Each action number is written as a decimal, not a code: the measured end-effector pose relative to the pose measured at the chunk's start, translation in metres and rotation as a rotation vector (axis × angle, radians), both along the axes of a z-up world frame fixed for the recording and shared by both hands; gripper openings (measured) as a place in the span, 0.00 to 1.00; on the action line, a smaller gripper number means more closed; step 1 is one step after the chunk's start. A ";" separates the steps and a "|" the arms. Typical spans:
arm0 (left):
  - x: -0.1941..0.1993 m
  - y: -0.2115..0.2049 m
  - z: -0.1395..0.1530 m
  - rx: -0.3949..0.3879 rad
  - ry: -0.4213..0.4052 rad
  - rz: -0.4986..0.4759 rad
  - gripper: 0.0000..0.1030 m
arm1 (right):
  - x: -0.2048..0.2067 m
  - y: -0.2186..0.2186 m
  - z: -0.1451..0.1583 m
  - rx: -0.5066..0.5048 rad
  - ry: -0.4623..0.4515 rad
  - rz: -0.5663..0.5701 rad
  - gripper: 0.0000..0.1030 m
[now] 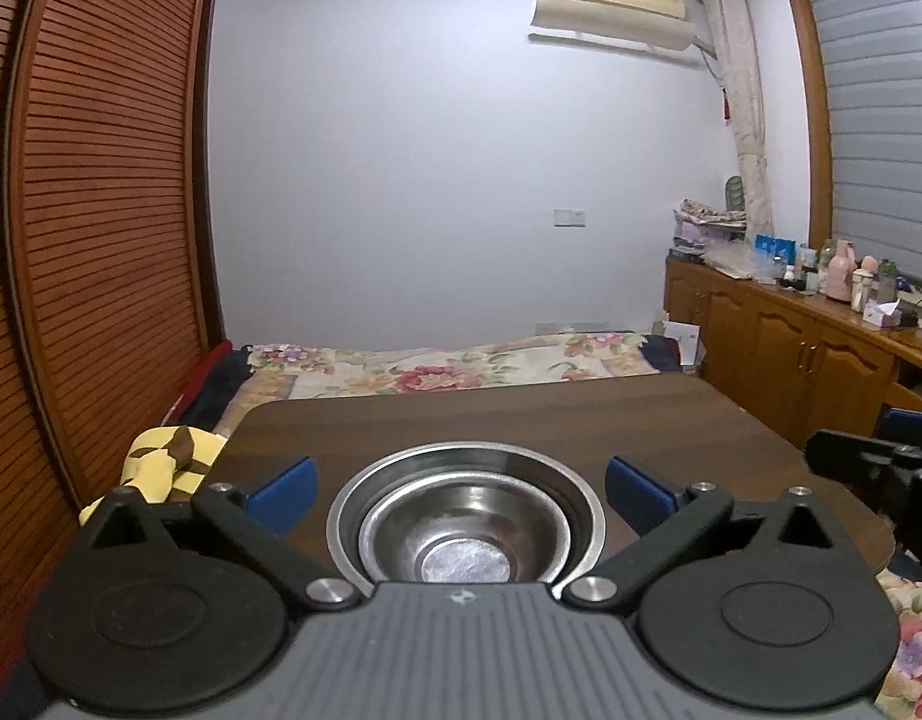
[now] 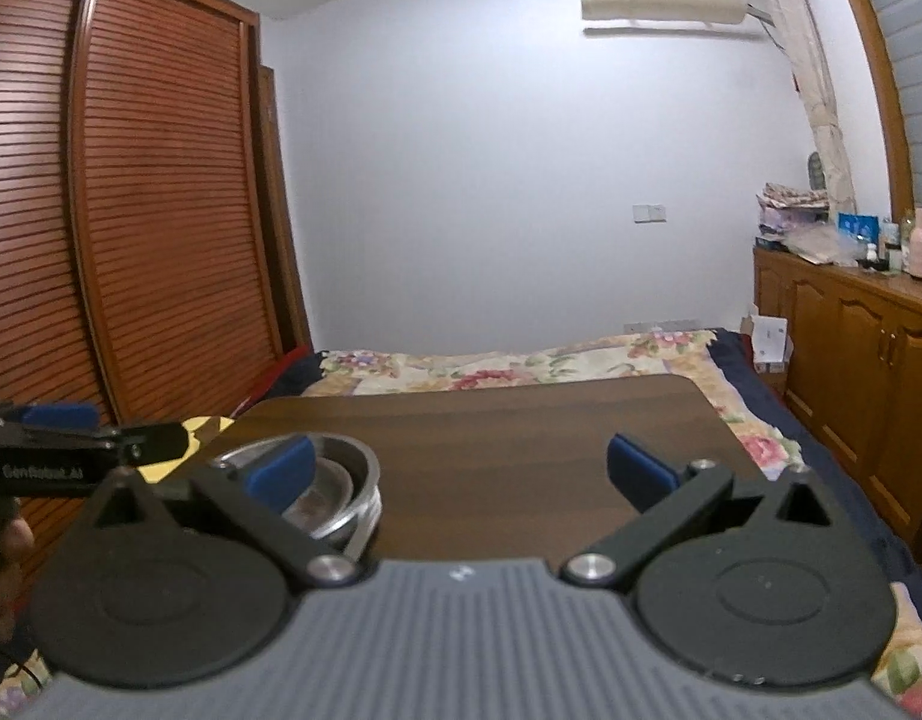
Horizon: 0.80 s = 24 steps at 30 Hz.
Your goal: Organize plates and bowls
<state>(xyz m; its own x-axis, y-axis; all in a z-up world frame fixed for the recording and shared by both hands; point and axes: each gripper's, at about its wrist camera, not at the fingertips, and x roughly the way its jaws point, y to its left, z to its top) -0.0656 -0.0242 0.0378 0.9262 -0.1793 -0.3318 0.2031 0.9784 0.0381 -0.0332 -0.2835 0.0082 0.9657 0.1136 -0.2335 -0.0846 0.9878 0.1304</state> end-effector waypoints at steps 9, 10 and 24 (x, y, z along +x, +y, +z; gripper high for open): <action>-0.010 -0.006 -0.014 0.001 0.029 0.012 1.00 | -0.005 -0.004 -0.008 0.000 0.021 -0.020 1.00; -0.011 -0.005 -0.015 0.000 0.029 0.014 1.00 | -0.007 -0.004 -0.009 -0.003 0.021 -0.019 1.00; -0.009 0.005 -0.037 0.002 0.047 0.057 1.00 | -0.004 0.004 -0.026 -0.028 0.029 -0.018 1.00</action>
